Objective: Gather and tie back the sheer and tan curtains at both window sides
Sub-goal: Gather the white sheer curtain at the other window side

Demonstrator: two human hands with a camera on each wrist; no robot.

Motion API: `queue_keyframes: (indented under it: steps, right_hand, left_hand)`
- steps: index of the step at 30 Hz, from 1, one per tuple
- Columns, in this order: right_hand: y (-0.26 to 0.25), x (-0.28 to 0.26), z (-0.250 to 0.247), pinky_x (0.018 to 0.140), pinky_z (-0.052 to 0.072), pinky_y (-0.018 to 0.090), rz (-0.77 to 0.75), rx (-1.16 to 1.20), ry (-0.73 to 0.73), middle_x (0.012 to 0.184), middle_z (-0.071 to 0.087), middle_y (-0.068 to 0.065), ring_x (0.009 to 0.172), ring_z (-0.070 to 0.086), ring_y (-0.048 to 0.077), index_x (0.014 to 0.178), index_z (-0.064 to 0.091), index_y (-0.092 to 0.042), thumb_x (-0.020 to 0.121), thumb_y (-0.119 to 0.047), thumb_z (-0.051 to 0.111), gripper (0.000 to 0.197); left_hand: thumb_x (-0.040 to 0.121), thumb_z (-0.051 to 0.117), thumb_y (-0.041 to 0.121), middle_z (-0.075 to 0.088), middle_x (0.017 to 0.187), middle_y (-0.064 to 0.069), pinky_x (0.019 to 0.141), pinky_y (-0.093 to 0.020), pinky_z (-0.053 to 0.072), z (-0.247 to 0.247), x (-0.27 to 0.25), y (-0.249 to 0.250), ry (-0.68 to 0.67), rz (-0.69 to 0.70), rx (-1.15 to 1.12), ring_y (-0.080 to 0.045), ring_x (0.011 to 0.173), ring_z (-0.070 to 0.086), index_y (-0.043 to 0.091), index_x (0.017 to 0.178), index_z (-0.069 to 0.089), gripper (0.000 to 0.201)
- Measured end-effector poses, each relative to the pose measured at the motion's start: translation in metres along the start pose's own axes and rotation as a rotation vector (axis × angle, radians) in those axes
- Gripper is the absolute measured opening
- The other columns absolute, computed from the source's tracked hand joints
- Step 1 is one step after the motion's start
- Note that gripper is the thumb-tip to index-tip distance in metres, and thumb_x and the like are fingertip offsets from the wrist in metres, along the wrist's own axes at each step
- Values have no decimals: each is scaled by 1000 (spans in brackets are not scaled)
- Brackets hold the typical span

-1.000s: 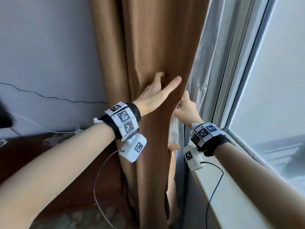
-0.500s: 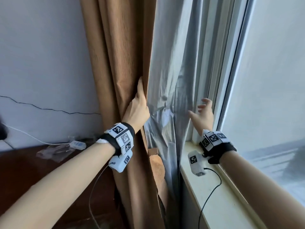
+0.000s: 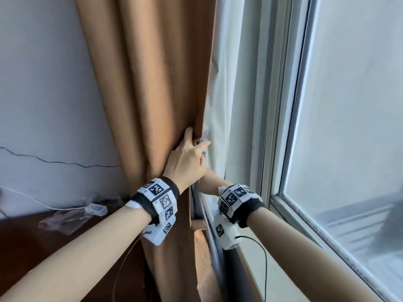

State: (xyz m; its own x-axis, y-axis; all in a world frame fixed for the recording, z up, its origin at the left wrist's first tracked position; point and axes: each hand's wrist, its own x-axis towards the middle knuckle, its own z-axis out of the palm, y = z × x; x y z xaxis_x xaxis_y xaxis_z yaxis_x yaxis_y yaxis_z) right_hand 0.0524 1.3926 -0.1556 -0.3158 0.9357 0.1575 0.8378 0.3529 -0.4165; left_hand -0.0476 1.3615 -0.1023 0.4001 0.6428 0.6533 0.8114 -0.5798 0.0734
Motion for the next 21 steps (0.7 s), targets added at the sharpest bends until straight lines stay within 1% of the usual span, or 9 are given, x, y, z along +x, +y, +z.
queue_keyframes:
  steps: [3,6,8,10,12,14,17,19,21]
  right_hand:
    - [11,13,3,82,53,44,105,261,-55,98,61,9,91,58,27,100,53,-8,70,-7,47,30]
    - [28,17,-6,93,52,34,205,627,267,101,70,3,99,64,18,103,69,-12,73,0,46,40]
    - [39,21,-13,97,49,28,248,631,586,106,70,3,99,63,13,112,69,-12,78,3,46,43]
    - [46,30,-15,98,43,29,266,567,813,120,57,6,107,55,18,126,55,-15,78,-2,53,50]
    - [48,40,-18,101,37,36,339,490,879,134,40,7,117,42,25,138,36,-22,75,-12,63,69]
    - [49,49,-23,103,37,45,380,436,792,140,41,4,123,42,25,141,29,-28,77,-23,68,76]
    - [55,57,-26,87,46,43,328,451,822,115,63,13,106,57,35,123,49,-11,87,-16,56,36]
    - [57,54,-22,72,46,44,290,386,949,90,65,21,86,58,42,99,57,1,90,-6,48,15]
    - [61,39,-15,67,44,44,264,347,1039,80,60,21,76,54,40,90,55,3,88,-1,46,10]
  left_hand:
    - [84,49,8,46,112,-18,65,-46,52,-11,4,-15,-85,-70,128,-42,82,61,21,129,56,47]
    - [89,51,16,47,109,-17,67,-45,50,-16,4,-32,-101,-110,225,-40,85,62,26,140,46,52]
    - [89,54,15,50,107,-18,63,-43,50,-16,2,-40,-111,-113,252,-40,80,63,27,141,45,55]
    - [84,60,11,53,99,-19,52,-39,49,-14,1,-47,-133,-104,284,-38,67,63,23,137,51,56]
    - [80,62,7,52,89,-15,44,-34,44,-14,2,-53,-125,-107,334,-34,58,62,22,132,55,55]
    - [83,52,6,51,92,-13,48,-34,41,-17,5,-58,-128,-124,367,-34,64,63,24,136,50,56]
    - [87,39,9,48,101,-13,57,-39,45,-25,5,-61,-129,-166,356,-36,77,64,31,144,38,61]
    - [88,39,5,42,96,-11,62,-42,48,-25,2,-65,-109,-176,294,-37,77,62,36,148,30,67]
    - [87,38,0,36,90,-8,63,-43,47,-24,-4,-68,-87,-145,197,-37,68,56,46,149,18,80]
